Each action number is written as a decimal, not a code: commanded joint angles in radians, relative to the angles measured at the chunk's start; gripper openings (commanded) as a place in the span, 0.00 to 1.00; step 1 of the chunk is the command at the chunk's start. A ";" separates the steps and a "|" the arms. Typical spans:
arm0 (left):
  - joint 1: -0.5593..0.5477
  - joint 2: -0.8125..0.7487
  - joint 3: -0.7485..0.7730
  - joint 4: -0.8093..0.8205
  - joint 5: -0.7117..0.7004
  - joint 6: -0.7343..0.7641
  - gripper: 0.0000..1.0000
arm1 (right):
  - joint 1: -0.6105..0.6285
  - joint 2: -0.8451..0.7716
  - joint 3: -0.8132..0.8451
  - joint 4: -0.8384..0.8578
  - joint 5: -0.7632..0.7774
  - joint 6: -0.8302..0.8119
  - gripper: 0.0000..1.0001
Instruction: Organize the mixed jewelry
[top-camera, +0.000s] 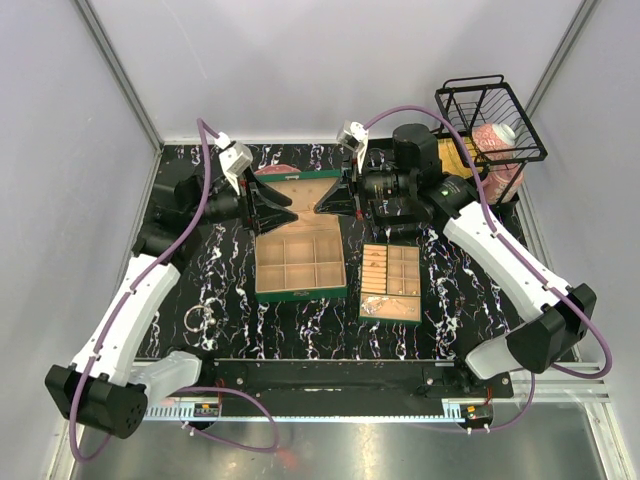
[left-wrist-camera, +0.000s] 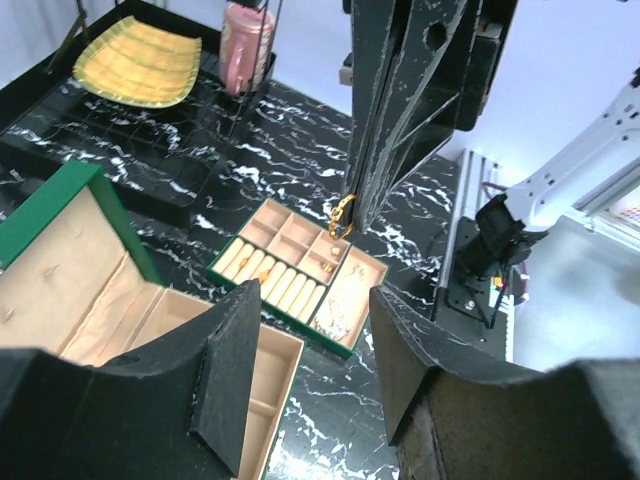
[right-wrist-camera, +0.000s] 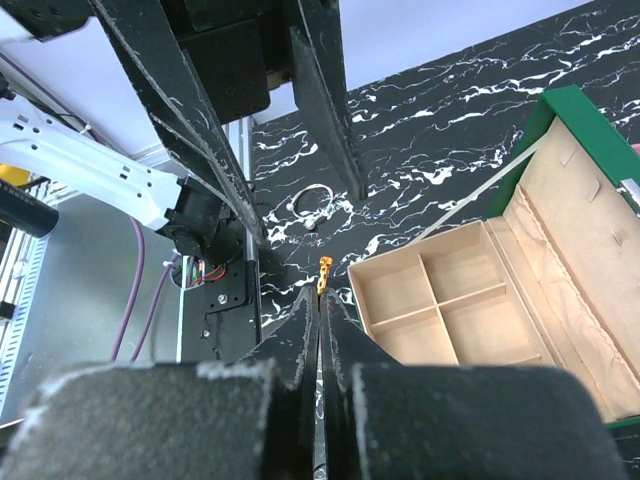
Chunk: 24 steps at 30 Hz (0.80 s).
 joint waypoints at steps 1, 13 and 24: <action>0.005 0.012 -0.040 0.302 0.138 -0.168 0.50 | -0.002 -0.025 0.054 0.008 -0.029 -0.004 0.00; -0.015 0.061 -0.077 0.430 0.138 -0.272 0.49 | -0.002 -0.012 0.068 0.014 -0.034 0.009 0.00; -0.053 0.084 -0.083 0.460 0.118 -0.295 0.42 | -0.002 -0.021 0.054 0.031 -0.038 0.020 0.00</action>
